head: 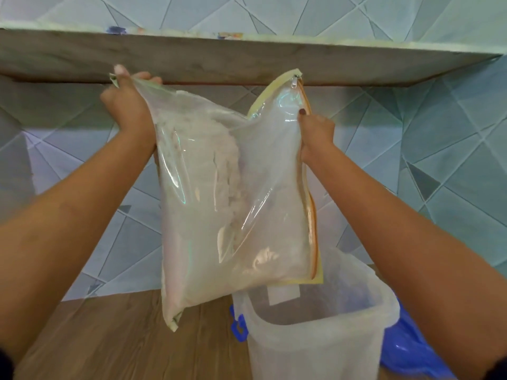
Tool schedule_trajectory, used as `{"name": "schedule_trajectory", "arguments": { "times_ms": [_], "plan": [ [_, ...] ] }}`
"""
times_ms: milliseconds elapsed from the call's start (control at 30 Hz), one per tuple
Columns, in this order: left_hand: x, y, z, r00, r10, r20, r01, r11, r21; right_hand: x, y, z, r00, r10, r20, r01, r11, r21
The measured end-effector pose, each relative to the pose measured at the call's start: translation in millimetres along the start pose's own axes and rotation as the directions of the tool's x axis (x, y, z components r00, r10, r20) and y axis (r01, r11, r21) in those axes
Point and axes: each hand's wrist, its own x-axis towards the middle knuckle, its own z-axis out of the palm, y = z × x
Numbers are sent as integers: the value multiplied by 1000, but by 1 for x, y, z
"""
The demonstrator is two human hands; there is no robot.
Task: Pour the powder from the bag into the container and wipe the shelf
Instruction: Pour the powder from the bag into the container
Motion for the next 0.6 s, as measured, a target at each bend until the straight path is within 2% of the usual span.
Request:
{"name": "schedule_trajectory", "arguments": {
  "times_ms": [200, 333, 500, 600],
  "plan": [
    [-13, -12, 6, 996, -52, 74, 38, 984, 175, 0, 27, -23, 992, 37, -122, -40, 999, -23],
    [-21, -21, 13, 987, -69, 143, 36, 974, 221, -2, 46, -41, 989, 105, -103, -110, 993, -40],
    [-30, -31, 20, 980, -93, 178, 48, 970, 238, -6, 66, -63, 965, 199, -171, -199, 980, 16],
    [-36, -38, 29, 971, -110, 210, 50, 961, 273, -6, 79, -71, 955, 225, -193, -232, 972, -17]
  ]
}}
